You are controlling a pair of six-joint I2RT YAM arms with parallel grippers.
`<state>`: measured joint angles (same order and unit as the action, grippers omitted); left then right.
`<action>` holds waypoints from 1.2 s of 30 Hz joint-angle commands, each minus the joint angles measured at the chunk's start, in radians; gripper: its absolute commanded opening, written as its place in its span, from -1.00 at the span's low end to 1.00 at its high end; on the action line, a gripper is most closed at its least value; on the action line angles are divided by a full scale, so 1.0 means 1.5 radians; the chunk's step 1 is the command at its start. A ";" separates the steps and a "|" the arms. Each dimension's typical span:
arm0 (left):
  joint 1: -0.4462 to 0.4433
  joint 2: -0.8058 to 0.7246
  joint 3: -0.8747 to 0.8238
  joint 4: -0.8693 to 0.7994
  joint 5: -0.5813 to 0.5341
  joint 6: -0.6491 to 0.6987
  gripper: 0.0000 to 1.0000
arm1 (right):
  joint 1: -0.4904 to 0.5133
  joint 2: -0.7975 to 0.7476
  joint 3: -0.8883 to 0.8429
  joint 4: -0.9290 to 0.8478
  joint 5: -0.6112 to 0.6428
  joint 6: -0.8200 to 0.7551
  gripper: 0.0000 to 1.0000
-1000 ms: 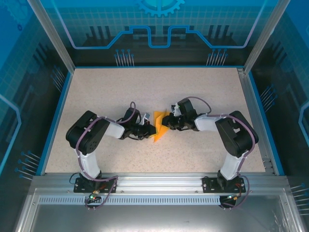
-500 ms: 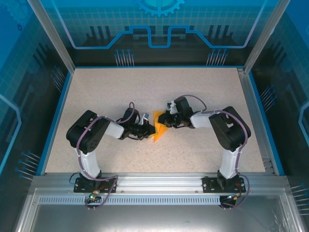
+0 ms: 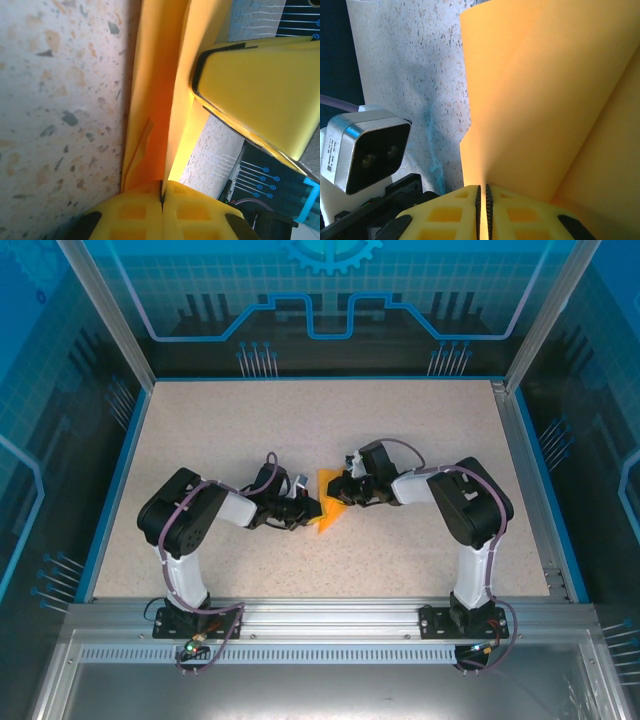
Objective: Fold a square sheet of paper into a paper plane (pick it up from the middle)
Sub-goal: Fourth fold the wing at the center of the table.
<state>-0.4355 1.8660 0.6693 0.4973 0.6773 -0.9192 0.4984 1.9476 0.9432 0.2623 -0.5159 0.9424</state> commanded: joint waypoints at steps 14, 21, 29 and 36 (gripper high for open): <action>0.008 0.004 0.002 -0.071 -0.017 0.001 -0.67 | 0.000 0.042 0.021 -0.047 0.009 -0.008 -0.71; 0.003 -0.031 0.009 -0.151 -0.043 0.039 -0.58 | 0.000 0.043 0.015 -0.051 0.004 -0.012 -0.71; -0.002 -0.031 0.019 -0.194 -0.068 0.050 -0.82 | 0.000 0.041 0.020 -0.051 -0.006 -0.013 -0.70; -0.002 -0.027 0.011 -0.211 -0.088 0.037 -0.90 | 0.000 0.017 0.024 -0.048 -0.020 -0.017 -0.66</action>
<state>-0.4389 1.8191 0.7040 0.3069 0.6140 -0.8623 0.4976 1.9770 0.9707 0.2359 -0.5323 0.9379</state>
